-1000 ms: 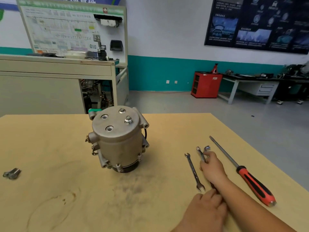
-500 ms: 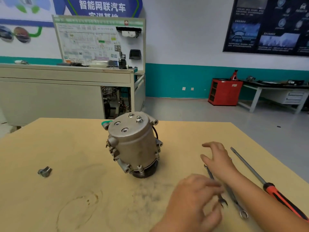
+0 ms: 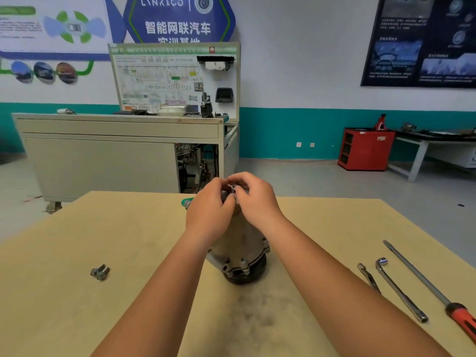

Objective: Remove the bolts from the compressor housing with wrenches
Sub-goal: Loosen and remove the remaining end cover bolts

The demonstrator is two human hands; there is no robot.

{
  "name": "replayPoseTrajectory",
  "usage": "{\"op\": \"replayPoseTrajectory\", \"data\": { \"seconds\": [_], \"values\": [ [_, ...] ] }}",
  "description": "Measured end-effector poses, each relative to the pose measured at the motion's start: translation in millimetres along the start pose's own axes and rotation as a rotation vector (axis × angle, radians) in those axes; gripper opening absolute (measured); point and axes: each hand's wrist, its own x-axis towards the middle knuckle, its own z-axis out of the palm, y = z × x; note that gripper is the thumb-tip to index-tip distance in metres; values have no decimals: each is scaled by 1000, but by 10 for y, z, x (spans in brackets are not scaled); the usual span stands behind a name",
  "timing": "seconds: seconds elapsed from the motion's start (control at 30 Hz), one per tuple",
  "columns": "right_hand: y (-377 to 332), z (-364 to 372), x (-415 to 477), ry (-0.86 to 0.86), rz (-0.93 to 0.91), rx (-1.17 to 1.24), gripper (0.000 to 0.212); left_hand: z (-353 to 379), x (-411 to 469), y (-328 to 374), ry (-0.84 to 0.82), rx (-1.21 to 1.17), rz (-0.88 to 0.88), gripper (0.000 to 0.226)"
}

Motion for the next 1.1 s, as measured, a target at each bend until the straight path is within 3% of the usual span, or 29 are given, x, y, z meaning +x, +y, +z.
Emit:
{"op": "replayPoseTrajectory", "data": {
  "seconds": [0.37,0.5,0.6,0.8,0.97,1.1],
  "values": [
    [-199,-236,136,-165,-109,-332,27,-105,-99,-37,-70,-106,61,35],
    [-536,-266,130,-55,-158,-161,25,-271,-154,40,5,-87,197,53],
    [-769,-77,-45,-39,-211,13,25,-532,-335,-9,141,-233,200,48],
    [-810,869,-574,-187,-245,206,17,-1045,-1051,-724,210,-272,39,42],
    [-424,1785,-788,-340,-194,27,13,-1192,-1254,-1421,41,-377,-327,38],
    [-191,2291,-754,-420,-44,-16,14,-1264,-1202,-1927,23,-191,-476,41]
  ]
}}
